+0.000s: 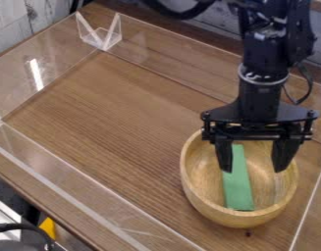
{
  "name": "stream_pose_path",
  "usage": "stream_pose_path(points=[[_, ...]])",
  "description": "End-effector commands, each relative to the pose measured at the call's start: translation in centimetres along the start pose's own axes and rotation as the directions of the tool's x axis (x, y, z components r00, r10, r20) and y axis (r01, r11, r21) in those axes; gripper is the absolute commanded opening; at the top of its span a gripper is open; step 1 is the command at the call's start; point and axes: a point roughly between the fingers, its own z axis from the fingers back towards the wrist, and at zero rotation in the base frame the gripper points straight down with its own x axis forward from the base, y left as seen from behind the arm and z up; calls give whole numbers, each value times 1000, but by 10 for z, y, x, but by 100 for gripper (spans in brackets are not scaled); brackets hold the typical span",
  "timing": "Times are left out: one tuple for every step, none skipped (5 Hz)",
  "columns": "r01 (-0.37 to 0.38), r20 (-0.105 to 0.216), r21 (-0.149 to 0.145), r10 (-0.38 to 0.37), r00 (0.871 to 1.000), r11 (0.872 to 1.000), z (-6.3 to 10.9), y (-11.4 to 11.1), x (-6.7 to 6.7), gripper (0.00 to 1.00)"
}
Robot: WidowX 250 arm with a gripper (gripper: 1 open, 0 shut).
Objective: Remove the green block from inside the brown bowl and put it on the table
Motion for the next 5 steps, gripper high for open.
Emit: stream_pose_path(points=[[11, 31, -44, -10, 999, 999, 12, 0, 6, 100], [9, 28, -46, -7, 1000, 999, 14, 5, 11, 100], [-29, 29, -55, 30, 999, 998, 16, 27, 13, 100], [-66, 46, -67, 70, 997, 996, 19, 42, 14, 100], [-74, 44, -63, 77, 996, 995, 15, 32, 12, 100]])
